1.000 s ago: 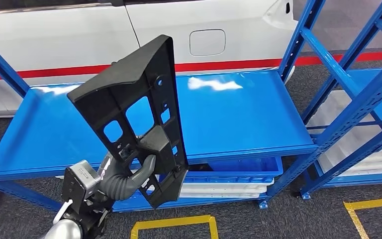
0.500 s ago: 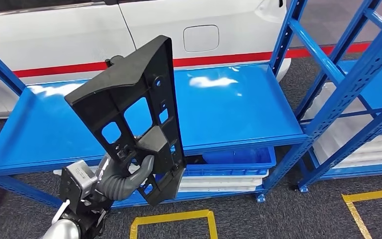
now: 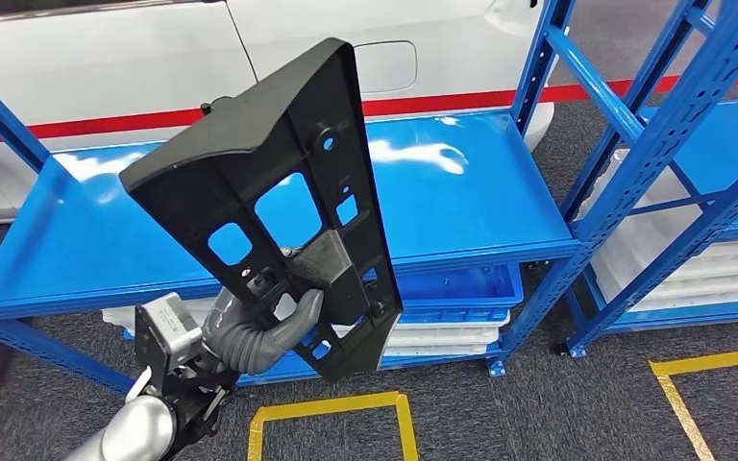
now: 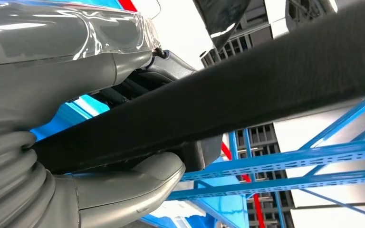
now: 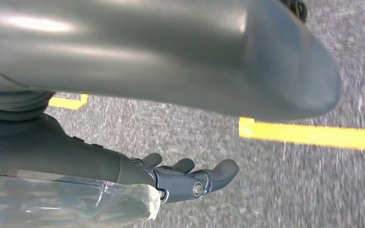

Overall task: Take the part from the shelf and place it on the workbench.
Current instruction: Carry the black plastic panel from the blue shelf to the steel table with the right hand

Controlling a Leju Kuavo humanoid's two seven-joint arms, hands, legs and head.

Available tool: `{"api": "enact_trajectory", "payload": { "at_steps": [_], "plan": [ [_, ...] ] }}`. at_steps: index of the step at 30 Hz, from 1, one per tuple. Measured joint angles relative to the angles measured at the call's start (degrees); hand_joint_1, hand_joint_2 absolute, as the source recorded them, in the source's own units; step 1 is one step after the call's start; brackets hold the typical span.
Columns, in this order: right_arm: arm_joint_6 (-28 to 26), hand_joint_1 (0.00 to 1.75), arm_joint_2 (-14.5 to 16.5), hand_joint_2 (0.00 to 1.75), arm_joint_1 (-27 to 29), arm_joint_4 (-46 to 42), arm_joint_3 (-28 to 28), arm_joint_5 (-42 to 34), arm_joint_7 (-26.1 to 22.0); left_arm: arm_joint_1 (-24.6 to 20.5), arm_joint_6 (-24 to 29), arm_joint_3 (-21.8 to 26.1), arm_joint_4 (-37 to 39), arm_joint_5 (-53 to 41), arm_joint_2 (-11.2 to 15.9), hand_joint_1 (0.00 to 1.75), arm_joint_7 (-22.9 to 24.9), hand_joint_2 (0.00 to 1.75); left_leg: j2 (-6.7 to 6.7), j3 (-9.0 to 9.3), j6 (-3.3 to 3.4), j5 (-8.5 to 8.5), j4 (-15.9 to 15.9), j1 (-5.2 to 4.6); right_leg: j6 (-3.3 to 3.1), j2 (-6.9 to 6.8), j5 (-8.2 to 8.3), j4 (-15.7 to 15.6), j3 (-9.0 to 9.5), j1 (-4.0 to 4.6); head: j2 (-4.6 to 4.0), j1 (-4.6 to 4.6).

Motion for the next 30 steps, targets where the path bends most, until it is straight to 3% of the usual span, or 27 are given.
{"api": "enact_trajectory", "payload": {
  "at_steps": [2, 3, 6, 7, 8, 9, 11, 13, 16, 18, 20, 22, 23, 24, 25, 26, 28, 30],
  "plan": [
    [0.01, 0.0, -0.17, 0.0, 0.06, 0.02, -0.02, 0.07, 0.01, -0.31, -0.01, -0.27, 0.56, 0.46, -0.41, 1.75, -0.15, 1.75, 0.16, -0.33, 0.42, 0.94, -0.51, 0.35, 0.6, 0.02, -0.82, 0.93, -0.59, -0.02, -0.01, 0.03],
    [0.0, 0.0, -0.27, 0.0, 0.06, 0.04, -0.02, 0.1, -0.03, -0.5, -0.01, -0.41, 0.79, 0.65, -0.66, 1.75, -0.25, 1.75, 0.25, -0.62, 0.67, 1.45, -0.76, 0.55, 0.87, 0.02, -2.39, 2.82, -1.45, 0.0, -0.01, 0.09],
    [-0.11, 0.0, -0.62, 0.0, 0.1, 0.08, -0.03, 0.19, -0.21, -0.7, -0.05, -0.9, 1.6, 1.24, -1.17, 1.75, -0.7, 1.75, 0.38, -1.9, 0.9, 2.52, -0.79, 0.67, 1.52, -0.01, -9.25, 13.84, -5.64, -0.26, -0.02, 0.25],
    [-0.16, 0.0, -0.73, 0.0, 0.12, 0.09, -0.03, 0.26, -0.26, -0.68, -0.09, -1.06, 1.91, 1.47, -1.25, 1.75, -0.85, 1.75, 0.42, -2.34, 0.81, 2.81, -0.71, 0.68, 1.69, -0.02, -10.45, 16.63, -6.42, -0.4, -0.02, 0.26],
    [-0.2, 0.0, -0.84, 0.0, 0.14, 0.1, -0.02, 0.34, -0.32, -0.68, -0.13, -1.19, 2.18, 1.64, -1.31, 1.75, -0.97, 1.75, 0.46, -2.8, 0.66, 3.08, -0.58, 0.74, 1.86, -0.04, -10.56, 17.42, -6.18, -0.56, -0.02, 0.26],
    [-0.22, 0.0, -0.93, 0.0, 0.16, 0.11, -0.02, 0.42, -0.36, -0.68, -0.15, -1.28, 2.39, 1.75, -1.35, 1.75, -1.06, 1.75, 0.47, -3.22, 0.48, 3.29, -0.38, 0.85, 2.02, -0.08, -9.65, 15.84, -4.77, -0.74, -0.02, 0.26],
    [-0.23, 0.0, -1.12, 0.0, 0.12, 0.11, -0.01, 0.51, -0.4, -0.71, -0.15, -1.39, 2.7, 1.77, -1.46, 1.75, -1.16, 1.75, 0.47, -3.99, 0.05, 3.49, 0.31, 1.09, 2.45, -0.21, -6.65, 7.53, 0.52, -1.19, -0.02, 0.27],
    [-0.21, 0.0, -1.1, 0.0, 0.01, 0.11, -0.01, 0.54, -0.37, -0.79, -0.09, -1.41, 2.9, 1.78, -1.56, 1.75, -1.21, 1.75, 0.43, -4.77, -0.51, 3.62, 1.19, 0.99, 2.3, -0.07, -5.06, 1.45, 3.87, -1.39, -0.02, 0.29],
    [-0.21, 0.0, -1.09, 0.0, 0.17, 0.13, 0.01, 0.61, -0.22, -0.97, 0.07, -1.39, 3.14, 1.83, -1.61, 1.75, -1.27, 1.75, 0.37, -5.44, -1.43, 4.23, 1.53, 0.87, 1.07, 0.16, -4.51, 0.9, 3.57, -1.14, -0.01, 0.23],
    [-0.25, 0.0, -1.07, 0.0, 0.25, 0.14, 0.02, 0.65, -0.17, -1.05, 0.1, -1.35, 3.27, 1.99, -1.61, 1.75, -1.27, 1.75, 0.33, -6.08, -1.92, 3.33, 2.54, 1.14, 0.13, 0.14, -3.89, 0.9, 3.05, -1.07, -0.01, 0.2],
    [-0.33, 0.0, -1.07, 0.0, 0.19, 0.15, 0.02, 0.68, -0.15, -1.21, 0.05, -1.34, 3.33, 2.42, -1.6, 1.75, -1.24, 1.75, 0.29, -8.16, -2.39, -0.58, 7.87, 1.29, -0.66, 0.12, -3.25, 0.86, 2.29, -1.06, -0.02, 0.14],
    [-0.42, 0.0, -1.07, 0.0, 0.21, 0.15, 0.02, 0.68, -0.17, -1.32, -0.01, -1.34, 3.45, 2.78, -1.6, 1.75, -1.19, 1.75, 0.28, -10.99, -2.64, -5.13, 16.16, 1.29, -1.05, 0.08, -2.67, 0.87, 1.49, -0.82, -0.02, 0.1],
    [-0.43, 0.0, -1.08, 0.0, 0.22, 0.15, 0.02, 0.68, -0.19, -1.33, -0.03, -1.35, 3.56, 2.86, -1.6, 1.75, -1.17, 1.75, 0.28, -11.74, -2.58, -6.33, 18.94, 1.26, -1.16, 0.07, -2.38, 0.88, 1.11, -0.63, -0.02, 0.09],
    [-0.44, 0.0, -1.09, 0.0, 0.23, 0.15, 0.02, 0.67, -0.22, -1.34, -0.05, -1.35, 3.66, 2.91, -1.59, 1.75, -1.16, 1.75, 0.27, -11.47, -2.34, -6.5, 19.6, 1.16, -1.26, 0.07, -2.09, 0.88, 0.74, -0.41, -0.02, 0.08],
    [-0.46, 0.0, -1.1, 0.0, 0.23, 0.15, 0.02, 0.67, -0.25, -1.37, -0.07, -1.36, 3.73, 3.02, -1.59, 1.75, -1.15, 1.75, 0.26, -10.01, -1.91, -5.68, 17.82, 1.0, -1.34, 0.11, -1.81, 0.88, 0.44, -0.16, -0.02, 0.08],
    [-0.49, 0.0, -1.1, 0.0, 0.23, 0.15, 0.02, 0.66, -0.27, -1.43, -0.08, -1.36, 3.78, 3.18, -1.6, 1.75, -1.15, 1.75, 0.23, -7.55, -1.26, -4.19, 13.97, 0.71, -1.4, 0.16, -1.56, 0.88, 0.22, 0.11, -0.02, 0.07],
    [-0.56, 0.0, -0.97, 0.0, 0.2, 0.15, 0.02, 0.66, -0.33, -1.71, -0.13, -1.34, 3.78, 3.5, -1.61, 1.75, -1.16, 1.75, 0.23, -2.3, 0.7, -1.69, 4.94, -0.16, -1.36, 0.16, -1.07, 0.83, -0.07, 0.39, -0.02, 0.13],
    [-0.62, 0.0, -0.86, 0.0, 0.15, 0.16, 0.02, 0.65, -0.37, -2.03, -0.2, -1.32, 3.79, 3.65, -1.6, 1.75, -1.21, 1.75, 0.3, -0.34, 2.02, -0.75, 0.82, -0.93, -0.84, -0.16, -0.54, 0.74, -0.37, 0.05, -0.02, 0.15]
  ]
}}
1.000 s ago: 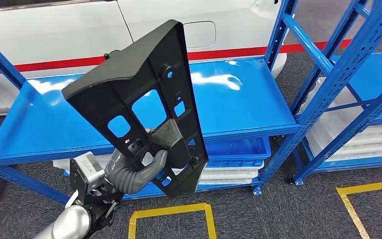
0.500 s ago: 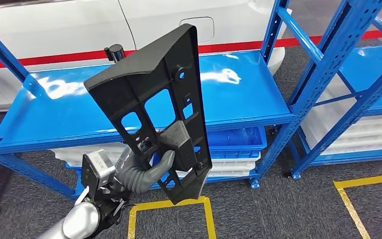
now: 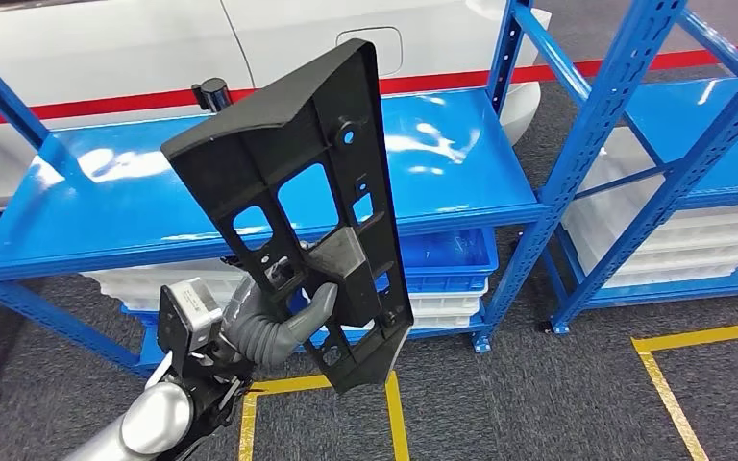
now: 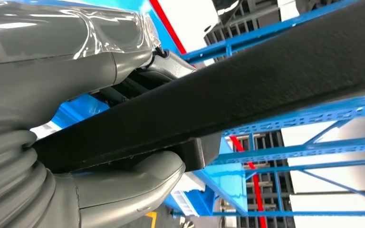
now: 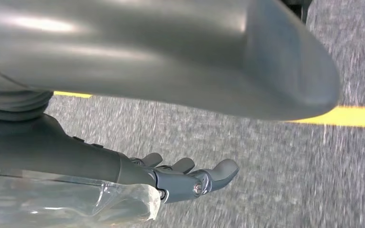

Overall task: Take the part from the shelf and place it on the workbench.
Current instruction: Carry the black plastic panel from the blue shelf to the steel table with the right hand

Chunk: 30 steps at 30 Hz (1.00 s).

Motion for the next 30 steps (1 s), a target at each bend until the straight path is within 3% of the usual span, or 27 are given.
{"api": "enact_trajectory", "payload": {
  "at_steps": [3, 4, 6, 8, 9, 10, 11, 13, 15, 19, 21, 22, 24, 25, 26, 27, 30],
  "plan": [
    [-0.02, 0.0, 0.17, 0.0, -0.04, 0.01, 0.01, 0.01, -0.01, -0.23, -0.09, 0.05, 0.02, 0.09, -0.02, 1.75, -0.03, 1.75, 0.0, -0.06, 0.48, 1.74, -1.57, -0.14, 1.15, -0.36, 0.91, -0.8, -0.15, -0.26, 0.0, -0.08],
    [-0.02, 0.0, 0.21, 0.0, -0.05, 0.01, 0.02, 0.01, 0.0, -0.29, -0.13, 0.07, 0.02, 0.08, -0.05, 1.75, -0.04, 1.75, 0.03, 0.04, 0.52, 2.65, -2.55, 0.1, 1.46, -0.35, 0.32, -0.45, -0.41, -0.14, 0.0, -0.07],
    [-0.03, 0.0, 0.17, 0.0, -0.02, 0.01, 0.02, -0.01, 0.02, -0.38, -0.21, 0.03, 0.04, 0.03, -0.13, 1.75, -0.05, 1.75, 0.13, -0.14, 0.22, 4.18, -3.97, 0.58, 2.04, -0.3, -3.2, 3.83, -2.19, -0.21, 0.0, 0.03],
    [-0.03, 0.0, 0.03, 0.0, 0.06, 0.01, 0.02, -0.02, 0.06, -0.31, -0.21, -0.05, 0.19, 0.03, -0.15, 1.75, -0.04, 1.75, 0.2, -1.03, 0.05, 4.91, -4.0, 0.65, 2.75, -0.3, -7.63, 11.36, -4.82, -0.59, 0.0, 0.11],
    [-0.03, 0.0, -0.04, 0.0, 0.11, 0.01, 0.02, -0.03, 0.08, -0.25, -0.21, -0.11, 0.3, 0.04, -0.15, 1.75, -0.04, 1.75, 0.24, -1.56, -0.07, 5.16, -3.81, 0.69, 3.1, -0.31, -8.82, 14.0, -5.48, -0.8, 0.0, 0.14],
    [-0.03, 0.0, -0.12, 0.0, 0.14, 0.01, 0.02, -0.03, 0.08, -0.23, -0.22, -0.16, 0.41, 0.03, -0.14, 1.75, -0.04, 1.75, 0.27, -2.15, -0.18, 5.37, -3.49, 0.76, 3.39, -0.32, -9.01, 14.69, -5.16, -0.98, 0.0, 0.14],
    [-0.03, 0.0, -0.17, 0.0, 0.14, 0.01, 0.02, -0.03, 0.08, -0.23, -0.25, -0.24, 0.49, 0.05, -0.15, 1.75, -0.04, 1.75, 0.28, -2.78, -0.31, 5.52, -3.02, 0.87, 3.64, -0.33, -8.2, 13.0, -3.64, -1.15, 0.0, 0.14],
    [-0.02, 0.0, -0.27, 0.0, 0.02, 0.01, 0.02, -0.03, 0.08, -0.26, -0.28, -0.39, 0.54, 0.15, -0.15, 1.75, -0.06, 1.75, 0.28, -4.05, -0.59, 5.61, -1.69, 1.11, 3.93, -0.37, -5.6, 4.79, 1.71, -1.48, 0.01, 0.14],
    [-0.02, 0.0, -0.34, 0.0, -0.15, 0.02, 0.02, -0.03, 0.04, -0.31, -0.32, -0.53, 0.57, 0.3, -0.16, 1.75, -0.11, 1.75, 0.24, -5.03, -1.07, 5.62, -0.48, 1.06, 3.43, -0.26, -4.13, -0.78, 4.88, -1.4, 0.01, 0.12],
    [-0.03, 0.0, -0.49, 0.0, -0.11, 0.05, 0.02, -0.03, 0.0, -0.33, -0.44, -0.63, 0.64, 0.38, -0.16, 1.75, -0.4, 1.75, 0.13, -5.89, -2.56, 5.96, 0.23, 1.18, 1.35, -0.11, -3.07, -1.01, 4.25, -1.08, 0.01, 0.01],
    [-0.03, 0.0, -0.49, 0.0, -0.13, 0.04, 0.02, -0.03, -0.01, -0.34, -0.45, -0.63, 0.65, 0.39, -0.16, 1.75, -0.46, 1.75, 0.0, -7.38, -3.34, 3.06, 3.68, 1.47, 0.46, -0.17, -2.25, -1.15, 3.56, -1.3, 0.0, -0.09],
    [-0.02, 0.0, -0.51, 0.0, -0.16, 0.05, 0.02, -0.03, -0.01, -0.33, -0.45, -0.63, 0.65, 0.46, -0.16, 1.75, -0.49, 1.75, -0.05, -8.73, -3.73, 0.47, 7.32, 1.65, 0.23, -0.18, -1.9, -1.13, 3.11, -1.32, 0.0, -0.14],
    [-0.02, 0.0, -0.53, 0.0, -0.14, 0.05, 0.02, -0.02, -0.01, -0.26, -0.45, -0.64, 0.71, 0.61, -0.16, 1.75, -0.52, 1.75, -0.05, -11.35, -4.3, -4.07, 15.39, 1.92, 0.08, -0.18, -1.23, -1.09, 2.15, -1.32, 0.0, -0.19],
    [-0.02, 0.0, -0.54, 0.0, -0.11, 0.05, 0.02, -0.02, -0.01, -0.22, -0.45, -0.64, 0.78, 0.7, -0.16, 1.75, -0.52, 1.75, -0.05, -11.89, -4.45, -5.26, 17.95, 2.02, 0.12, -0.17, -0.9, -1.07, 1.66, -1.31, 0.0, -0.2],
    [-0.02, 0.0, -0.55, 0.0, -0.09, 0.05, 0.02, -0.01, -0.01, -0.2, -0.46, -0.65, 0.85, 0.77, -0.16, 1.75, -0.52, 1.75, -0.05, -11.17, -4.48, -5.28, 17.98, 2.1, 0.19, -0.16, -0.58, -1.05, 1.23, -1.31, 0.0, -0.2],
    [-0.02, 0.0, -0.56, 0.0, -0.07, 0.05, 0.02, -0.01, -0.01, -0.2, -0.46, -0.66, 0.91, 0.82, -0.16, 1.75, -0.52, 1.75, -0.05, -9.34, -4.43, -4.41, 15.75, 2.15, 0.29, -0.12, -0.28, -1.04, 0.86, -1.31, 0.0, -0.21],
    [-0.01, 0.0, -0.56, 0.0, -0.1, 0.05, 0.02, -0.01, -0.01, -0.33, -0.46, -0.65, 0.93, 0.77, -0.16, 1.75, -0.56, 1.75, -0.22, -1.01, -3.82, -0.49, 2.34, 1.99, 0.93, 0.01, 0.49, -1.04, 0.25, -1.25, 0.0, -0.21]
  ]
}}
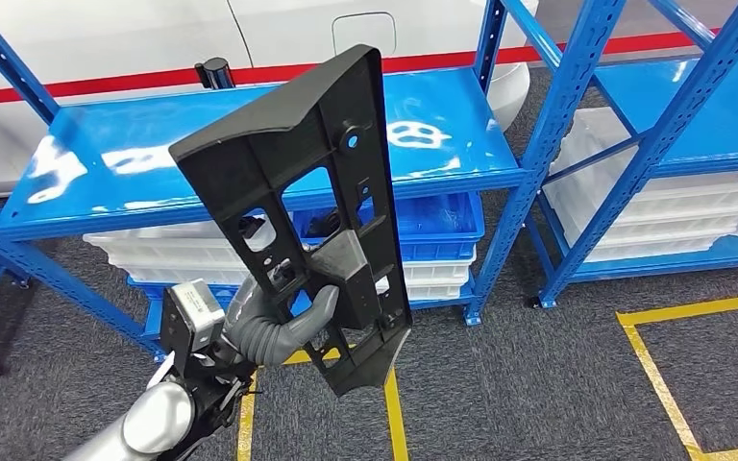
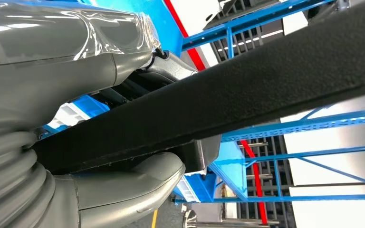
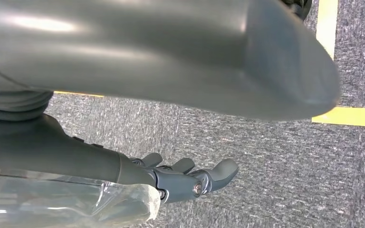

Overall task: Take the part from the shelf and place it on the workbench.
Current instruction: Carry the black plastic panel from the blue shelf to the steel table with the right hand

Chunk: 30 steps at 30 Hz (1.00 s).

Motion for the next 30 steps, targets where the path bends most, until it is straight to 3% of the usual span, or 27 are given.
{"api": "enact_trajectory", "payload": {
  "at_steps": [2, 4, 6, 8, 10, 12, 13, 14, 16, 18, 22, 24, 27, 28, 29, 30],
  "plan": [
    [0.0, 0.0, -0.01, 0.0, -0.02, 0.01, 0.0, 0.0, 0.01, -0.08, 0.0, 0.01, 0.01, -0.09, 0.0, 1.75, -0.03, 1.75, -0.14, 1.78, 0.45, 0.69, -3.45, -0.37, 0.54, 0.0, 0.39, 0.0, -0.21, 0.08, 0.0, -0.03],
    [0.0, 0.0, -0.02, 0.0, 0.0, 0.01, 0.0, 0.01, 0.0, -0.02, 0.0, 0.01, 0.03, -0.13, 0.01, 1.75, -0.03, 1.75, -0.14, 1.4, 0.83, 1.03, -3.12, -0.64, 1.07, -0.05, 0.77, -0.06, -0.34, 0.03, 0.01, -0.06],
    [0.0, 0.0, -0.02, 0.0, 0.04, 0.01, 0.0, 0.02, 0.0, -0.02, 0.0, 0.0, 0.04, -0.13, -0.01, 1.75, -0.03, 1.75, -0.05, 0.99, 1.7, 1.74, -3.21, -0.53, 1.68, -0.06, 0.64, 0.2, -0.69, -0.02, 0.01, -0.04],
    [0.0, 0.0, -0.05, 0.0, 0.07, 0.01, 0.0, 0.02, 0.0, -0.08, 0.0, 0.0, 0.05, -0.13, -0.04, 1.75, -0.03, 1.75, 0.13, 0.4, 2.7, 2.62, -3.49, -0.35, 2.08, -0.07, -2.26, 3.61, -2.19, -0.08, 0.0, 0.04],
    [0.0, 0.0, -0.07, 0.0, 0.1, 0.01, 0.0, 0.01, 0.0, -0.02, 0.0, -0.02, 0.08, -0.13, -0.06, 1.75, -0.03, 1.75, 0.27, -0.4, 3.19, 3.23, -3.48, -0.46, 2.3, -0.1, -7.24, 11.44, -5.08, -0.13, 0.0, 0.14],
    [0.0, 0.0, -0.07, 0.0, 0.17, 0.01, 0.0, 0.01, 0.0, 0.05, 0.0, -0.08, 0.13, -0.13, -0.06, 1.75, -0.03, 1.75, 0.33, -1.22, 3.27, 3.82, -3.43, -0.62, 2.48, -0.1, -10.04, 17.6, -6.81, -0.13, 0.0, 0.16],
    [0.0, 0.0, -0.08, 0.0, 0.21, 0.01, 0.0, 0.01, 0.0, 0.07, 0.0, -0.12, 0.16, -0.13, -0.06, 1.75, -0.03, 1.75, 0.33, -1.58, 3.21, 4.08, -3.37, -0.66, 2.51, -0.1, -9.88, 17.64, -6.13, -0.13, 0.0, 0.17],
    [-0.01, 0.0, -0.08, 0.0, 0.21, 0.01, 0.01, 0.02, 0.0, 0.09, 0.0, -0.15, 0.18, -0.13, -0.06, 1.75, -0.03, 1.75, 0.32, -1.89, 3.1, 4.29, -3.26, -0.66, 2.49, -0.11, -8.71, 15.15, -4.19, -0.14, 0.0, 0.17],
    [-0.01, 0.0, -0.08, 0.0, 0.11, 0.01, 0.01, 0.02, 0.0, 0.08, 0.0, -0.19, 0.2, -0.13, -0.07, 1.75, -0.02, 1.75, 0.31, -2.41, 2.8, 4.49, -2.77, -0.66, 2.36, -0.14, -5.73, 6.36, 1.42, -0.1, 0.0, 0.18],
    [-0.01, 0.0, -0.07, 0.0, 0.0, 0.01, 0.01, 0.02, -0.01, -0.02, 0.0, -0.2, 0.2, -0.14, -0.09, 1.75, 0.02, 1.75, 0.32, -3.05, 2.31, 4.65, -2.11, -0.82, 1.8, -0.11, -4.27, 0.9, 4.26, 0.03, 0.01, 0.15],
    [-0.01, 0.0, -0.04, 0.0, 0.19, 0.01, 0.02, -0.02, 0.02, -0.11, -0.25, -0.28, 0.2, -0.15, -0.1, 1.75, 0.03, 1.75, 0.27, -3.98, 1.01, 4.76, -1.42, -0.76, 0.29, -0.1, -3.44, 0.5, 3.53, 0.18, 0.0, 0.1],
    [-0.01, 0.0, -0.02, 0.0, 0.12, 0.01, 0.01, -0.01, 0.12, -0.13, -0.35, -0.29, 0.2, -0.11, -0.1, 1.75, 0.02, 1.75, 0.18, -5.68, 0.31, 1.72, 2.59, -0.48, -0.5, -0.15, -2.79, 0.37, 2.98, -0.04, 0.0, 0.03],
    [0.0, 0.0, 0.0, 0.0, 0.08, 0.01, 0.02, 0.05, 0.49, 0.06, -0.37, -0.33, 0.22, 0.05, -0.1, 1.75, -0.02, 1.75, 0.15, -9.86, -0.57, -4.61, 14.25, -0.17, -0.87, -0.17, -1.97, 0.44, 1.85, 0.02, 0.0, -0.05],
    [0.0, 0.0, 0.0, 0.0, 0.1, 0.01, 0.02, 0.06, 0.6, 0.14, -0.38, -0.35, 0.25, 0.12, -0.1, 1.75, -0.03, 1.75, 0.15, -10.17, -0.62, -5.19, 15.97, -0.14, -0.86, -0.16, -1.7, 0.46, 1.48, 0.04, 0.0, -0.06],
    [0.0, 0.0, 0.0, 0.0, 0.12, 0.01, 0.02, 0.07, 0.7, 0.2, -0.39, -0.37, 0.28, 0.16, -0.1, 1.75, -0.06, 1.75, 0.14, -9.36, -0.54, -4.8, 15.48, -0.14, -0.83, -0.15, -1.43, 0.46, 1.15, 0.07, 0.0, -0.06],
    [0.0, 0.0, 0.0, 0.0, 0.12, 0.01, 0.02, 0.07, 0.75, 0.22, -0.42, -0.38, 0.3, 0.2, -0.1, 1.75, -0.1, 1.75, 0.14, -7.31, -0.34, -3.42, 12.39, -0.16, -0.78, -0.11, -1.19, 0.46, 0.91, 0.12, 0.0, -0.06]
  ]
}}
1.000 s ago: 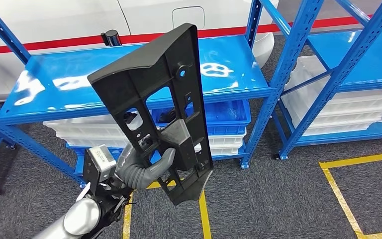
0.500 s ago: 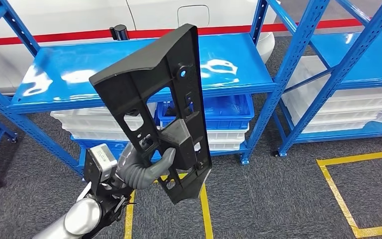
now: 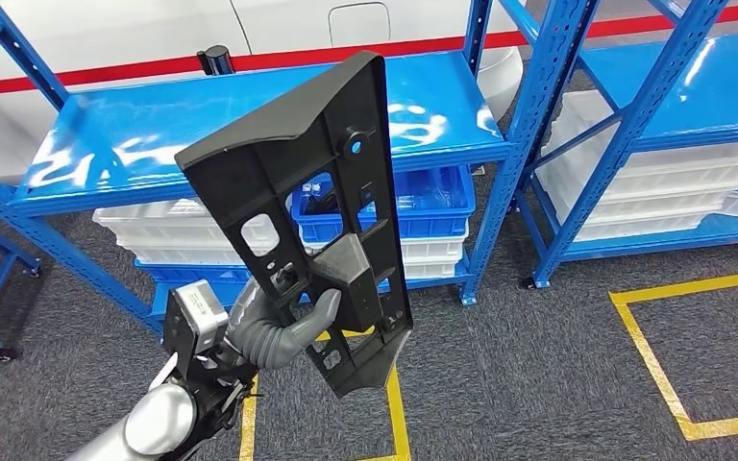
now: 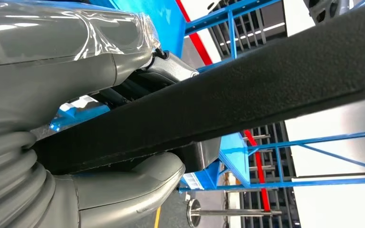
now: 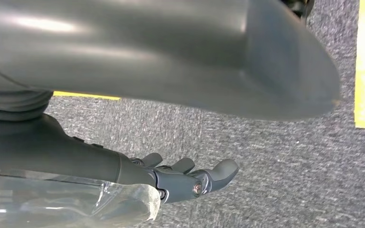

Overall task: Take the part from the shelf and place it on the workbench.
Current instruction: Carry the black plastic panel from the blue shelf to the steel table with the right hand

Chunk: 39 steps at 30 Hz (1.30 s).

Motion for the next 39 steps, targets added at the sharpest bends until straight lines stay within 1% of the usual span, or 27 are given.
{"api": "enact_trajectory", "payload": {
  "at_steps": [2, 3, 4, 7, 9, 10, 11, 13, 14, 15, 16, 17, 20, 21, 22, 25, 26, 27, 28, 30, 31, 32, 33, 36, 37, 38, 39],
  "plan": [
    [0.0, 0.0, 0.03, 0.0, -0.02, 0.0, 0.0, 0.0, 0.03, -0.08, -0.08, 0.0, 0.01, 0.0, 0.0, 1.75, -0.13, 1.75, -0.09, 5.63, 0.79, 3.12, -9.39, -0.22, 0.21, 0.09, 0.43, -0.01, -0.3, 0.13, 0.0, -0.01],
    [0.0, 0.0, 0.07, 0.0, -0.04, 0.0, 0.0, 0.0, 0.03, -0.14, -0.15, 0.01, 0.01, 0.0, 0.0, 1.75, -0.21, 1.75, -0.11, 7.54, 1.19, 4.11, -12.93, -0.46, 0.41, 0.11, 0.64, 0.0, -0.44, 0.18, 0.0, -0.01],
    [-0.01, 0.0, 0.09, 0.0, -0.06, 0.0, 0.0, 0.0, 0.08, -0.18, -0.23, 0.01, 0.01, 0.0, 0.0, 1.75, -0.27, 1.75, -0.14, 8.48, 1.52, 4.55, -14.87, -0.69, 0.69, 0.09, 0.87, 0.01, -0.59, 0.18, 0.0, -0.01],
    [-0.06, 0.0, 0.11, 0.0, -0.05, 0.0, 0.0, -0.02, 0.21, -0.13, -0.4, 0.02, 0.03, 0.02, 0.0, 1.75, -0.35, 1.75, -0.13, 8.16, 2.06, 4.96, -15.28, -1.08, 1.49, -0.03, 1.45, -0.1, -0.87, 0.1, 0.0, -0.01],
    [-0.13, 0.0, 0.08, 0.0, -0.04, 0.0, 0.0, -0.02, 0.35, -0.13, -0.47, 0.03, 0.03, 0.03, -0.01, 1.75, -0.38, 1.75, -0.04, 7.94, 2.62, 5.81, -15.8, -0.73, 1.99, -0.04, 0.98, 0.33, -1.29, 0.13, 0.0, 0.04],
    [-0.15, 0.0, 0.05, 0.0, -0.03, 0.0, 0.0, 0.02, 0.51, -0.14, -0.51, 0.03, 0.03, 0.07, -0.01, 1.75, -0.4, 1.75, 0.03, 7.71, 2.95, 6.34, -16.07, -0.55, 2.26, -0.03, -0.22, 1.58, -1.92, 0.18, 0.0, 0.11],
    [-0.17, 0.0, 0.03, 0.0, -0.01, 0.0, 0.0, 0.1, 0.74, -0.1, -0.54, 0.03, 0.04, 0.14, -0.02, 1.75, -0.42, 1.75, 0.1, 7.46, 3.17, 6.8, -16.3, -0.38, 2.44, -0.03, -2.06, 3.8, -2.88, 0.21, 0.0, 0.19],
    [-0.17, 0.0, 0.02, 0.0, 0.05, 0.0, 0.01, 0.3, 1.34, 0.1, -0.59, 0.02, 0.09, 0.31, -0.01, 1.75, -0.43, 1.75, 0.18, 6.81, 3.39, 7.29, -16.27, -0.48, 2.67, -0.04, -6.21, 10.17, -5.29, 0.24, 0.0, 0.31],
    [-0.18, 0.0, 0.01, 0.0, 0.07, 0.0, 0.02, 0.36, 1.64, 0.26, -0.63, 0.01, 0.14, 0.44, -0.01, 1.75, -0.41, 1.75, 0.21, 6.47, 3.43, 7.5, -16.22, -0.52, 2.73, -0.04, -7.78, 13.44, -6.39, 0.23, 0.0, 0.33],
    [-0.19, 0.0, -0.01, 0.0, 0.11, 0.0, 0.02, 0.37, 1.88, 0.45, -0.73, 0.0, 0.2, 0.62, 0.0, 1.75, -0.4, 1.75, 0.22, 6.08, 3.41, 7.73, -16.12, -0.55, 2.77, -0.04, -8.72, 15.86, -7.04, 0.23, 0.0, 0.33],
    [-0.22, 0.0, -0.04, 0.0, 0.13, 0.0, 0.02, 0.36, 2.09, 0.64, -0.84, -0.02, 0.27, 0.8, 0.0, 1.75, -0.4, 1.75, 0.23, 5.66, 3.36, 7.95, -15.97, -0.54, 2.81, -0.04, -8.86, 16.68, -6.88, 0.21, 0.0, 0.34],
    [-0.26, 0.0, -0.1, 0.0, 0.14, 0.0, 0.02, 0.36, 2.27, 0.83, -0.94, -0.03, 0.33, 0.94, 0.0, 1.75, -0.43, 1.75, 0.22, 5.21, 3.27, 8.15, -15.75, -0.49, 2.85, -0.04, -8.21, 15.67, -5.73, 0.17, 0.0, 0.34],
    [-0.36, 0.0, -0.45, 0.0, -0.02, 0.0, 0.02, 0.48, 2.65, 1.22, -1.03, -0.04, 0.4, 1.0, -0.02, 1.75, -0.87, 1.75, 0.18, 3.99, 2.82, 8.41, -14.56, -0.35, 2.89, 0.0, -4.15, 4.11, 1.51, 0.03, 0.0, 0.36],
    [-0.39, 0.0, -0.55, 0.0, -0.12, 0.0, 0.02, 0.58, 2.73, 1.38, -0.97, -0.02, 0.4, 0.98, -0.05, 1.75, -1.08, 1.75, 0.17, 3.6, 2.61, 8.45, -14.12, -0.42, 2.69, 0.07, -3.46, 1.6, 2.82, 0.05, 0.0, 0.33],
    [-0.44, 0.0, -0.67, 0.0, -0.16, 0.0, 0.03, 0.76, 2.8, 1.6, -0.85, 0.0, 0.4, 0.98, -0.09, 1.75, -1.37, 1.75, 0.16, 3.28, 2.35, 8.56, -13.81, -0.53, 2.41, 0.15, -3.28, 0.66, 3.15, 0.14, 0.0, 0.28],
    [-0.88, 0.0, -1.12, 0.0, -0.05, 0.0, 0.04, 1.46, 2.93, 2.88, -0.3, 0.18, 0.4, 1.1, -0.14, 1.75, -2.5, 1.75, 0.14, 2.77, 1.5, 8.86, -13.47, -0.49, 1.18, 0.26, -2.58, 0.94, 2.44, 0.24, 0.01, 0.17],
    [-1.03, 0.0, -1.28, 0.0, -0.07, 0.0, 0.04, 1.6, 2.93, 3.37, -0.13, 0.28, 0.4, 1.17, -0.14, 1.75, -2.84, 1.75, 0.12, 2.38, 1.19, 8.13, -12.73, -0.39, 0.73, 0.25, -2.28, 0.93, 2.19, 0.18, 0.01, 0.14],
    [-1.13, 0.0, -1.42, 0.0, -0.12, 0.0, 0.04, 1.69, 2.93, 3.8, -0.01, 0.39, 0.4, 1.23, -0.13, 1.75, -3.09, 1.75, 0.08, 1.6, 0.87, 6.62, -10.86, -0.27, 0.32, 0.22, -1.95, 0.89, 1.87, 0.09, 0.0, 0.1],
    [-1.15, 0.0, -1.55, 0.0, -0.18, 0.0, 0.04, 1.73, 2.92, 4.17, 0.08, 0.48, 0.4, 1.27, -0.13, 1.75, -3.27, 1.75, 0.06, 0.41, 0.52, 4.43, -7.77, -0.14, 0.03, 0.18, -1.65, 0.89, 1.5, 0.08, 0.0, 0.06],
    [-1.18, 0.0, -1.8, 0.0, -0.2, 0.0, 0.04, 1.78, 2.92, 4.85, 0.16, 0.6, 0.4, 1.27, -0.13, 1.75, -3.45, 1.75, 0.05, -2.52, 0.01, -0.23, 0.51, -0.01, -0.24, 0.13, -1.04, 0.9, 0.64, 0.18, 0.0, 0.01],
    [-1.2, 0.0, -1.9, 0.0, -0.19, 0.0, 0.04, 1.9, 2.92, 5.24, 0.2, 0.68, 0.4, 1.27, -0.13, 1.75, -3.54, 1.75, 0.05, -3.29, -0.04, -1.52, 3.4, 0.01, -0.29, 0.1, -0.73, 0.9, 0.2, 0.26, 0.0, 0.01],
    [-1.22, 0.0, -2.03, 0.0, -0.19, 0.0, 0.05, 2.07, 2.92, 5.59, 0.23, 0.79, 0.4, 1.25, -0.13, 1.75, -3.74, 1.75, 0.05, -3.05, 0.08, -1.8, 4.2, -0.01, -0.31, 0.1, -0.42, 0.91, -0.22, 0.35, 0.0, 0.01],
    [-1.26, 0.0, -2.16, 0.0, -0.19, 0.0, 0.06, 2.27, 2.91, 5.85, 0.25, 0.95, 0.4, 1.23, -0.13, 1.75, -4.05, 1.75, 0.04, -1.54, 0.35, -1.02, 2.41, -0.09, -0.32, 0.12, -0.12, 0.91, -0.57, 0.47, 0.0, 0.0],
    [-1.49, 0.0, -2.51, 0.0, -0.24, 0.0, 0.07, 2.85, 2.72, 6.13, 0.22, 1.58, 0.37, 1.0, -0.15, 1.75, -5.28, 1.75, 0.03, 6.4, 2.02, 2.99, -10.46, -0.71, -0.18, 0.17, 0.66, 0.89, -1.16, 0.81, 0.0, 0.02],
    [-1.62, 0.0, -2.62, 0.0, -0.27, 0.0, 0.07, 2.95, 2.61, 6.16, 0.17, 1.75, 0.36, 0.92, -0.16, 1.75, -5.61, 1.75, 0.05, 7.9, 2.51, 3.69, -13.25, -0.98, 0.0, 0.12, 0.89, 0.88, -1.29, 0.8, 0.0, 0.02],
    [-1.78, 0.0, -2.72, 0.0, -0.3, 0.0, 0.07, 2.97, 2.46, 6.24, 0.12, 1.86, 0.36, 0.88, -0.17, 1.75, -5.8, 1.75, 0.07, 8.49, 2.9, 3.95, -14.61, -1.21, 0.28, 0.02, 1.13, 0.85, -1.4, 0.71, 0.0, 0.02],
    [-1.93, 0.0, -2.8, 0.0, -0.31, 0.0, 0.07, 2.96, 2.24, 6.38, 0.07, 1.93, 0.36, 0.83, -0.18, 1.75, -5.95, 1.75, 0.09, 8.34, 3.06, 4.16, -14.72, -1.35, 0.64, -0.07, 1.38, 0.75, -1.49, 0.66, 0.0, 0.02]
  ]
}}
